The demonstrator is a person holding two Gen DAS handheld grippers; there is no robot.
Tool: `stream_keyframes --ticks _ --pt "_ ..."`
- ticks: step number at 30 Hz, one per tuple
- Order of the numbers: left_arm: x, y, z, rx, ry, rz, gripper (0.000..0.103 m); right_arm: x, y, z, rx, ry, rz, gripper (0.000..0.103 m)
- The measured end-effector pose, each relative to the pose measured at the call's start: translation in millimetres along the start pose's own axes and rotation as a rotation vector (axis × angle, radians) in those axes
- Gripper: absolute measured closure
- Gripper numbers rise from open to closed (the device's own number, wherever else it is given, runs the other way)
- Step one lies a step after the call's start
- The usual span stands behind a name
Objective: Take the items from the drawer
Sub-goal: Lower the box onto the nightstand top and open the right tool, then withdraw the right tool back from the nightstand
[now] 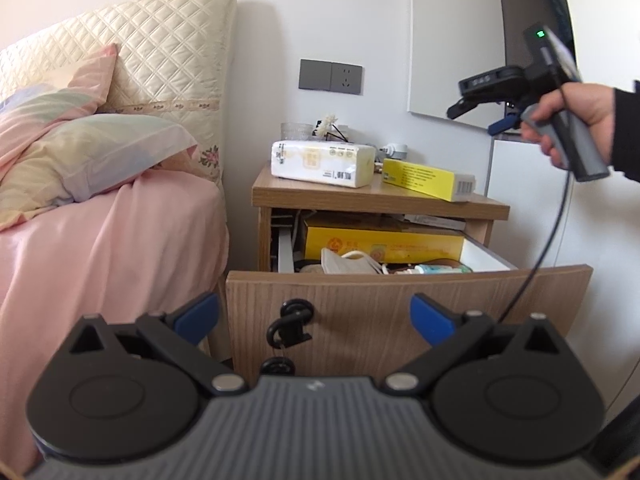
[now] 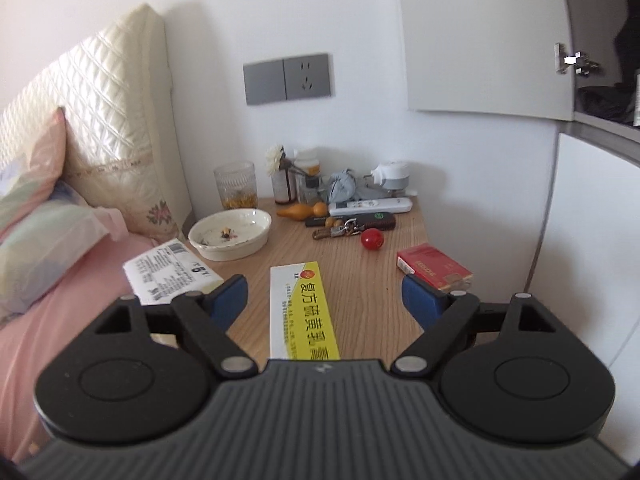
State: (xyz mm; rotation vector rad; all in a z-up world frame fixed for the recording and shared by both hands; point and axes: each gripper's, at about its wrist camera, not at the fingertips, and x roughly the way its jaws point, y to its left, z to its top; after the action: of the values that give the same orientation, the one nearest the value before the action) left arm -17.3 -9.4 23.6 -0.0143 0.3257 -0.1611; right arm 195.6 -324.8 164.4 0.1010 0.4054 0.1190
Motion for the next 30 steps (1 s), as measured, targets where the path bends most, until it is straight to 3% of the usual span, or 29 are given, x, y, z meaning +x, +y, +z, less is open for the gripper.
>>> stream_keyframes --ticks 7,13,21,30 --pt "-3 -5 0 0.013 -0.008 -0.007 0.0 -82 6 -41 -0.005 -0.133 -0.003 0.017" --pt "-4 -6 0 0.014 -0.011 -0.006 0.0 -122 -1 -100 0.005 -0.201 0.08 0.017" --pt "-3 -6 -1 0.019 -0.009 -0.001 0.0 -136 -2 -172 0.083 -0.212 0.075 0.017" --pt "-3 -6 0 0.024 -0.014 0.001 0.0 -138 18 -204 0.127 -0.202 0.099 0.017"
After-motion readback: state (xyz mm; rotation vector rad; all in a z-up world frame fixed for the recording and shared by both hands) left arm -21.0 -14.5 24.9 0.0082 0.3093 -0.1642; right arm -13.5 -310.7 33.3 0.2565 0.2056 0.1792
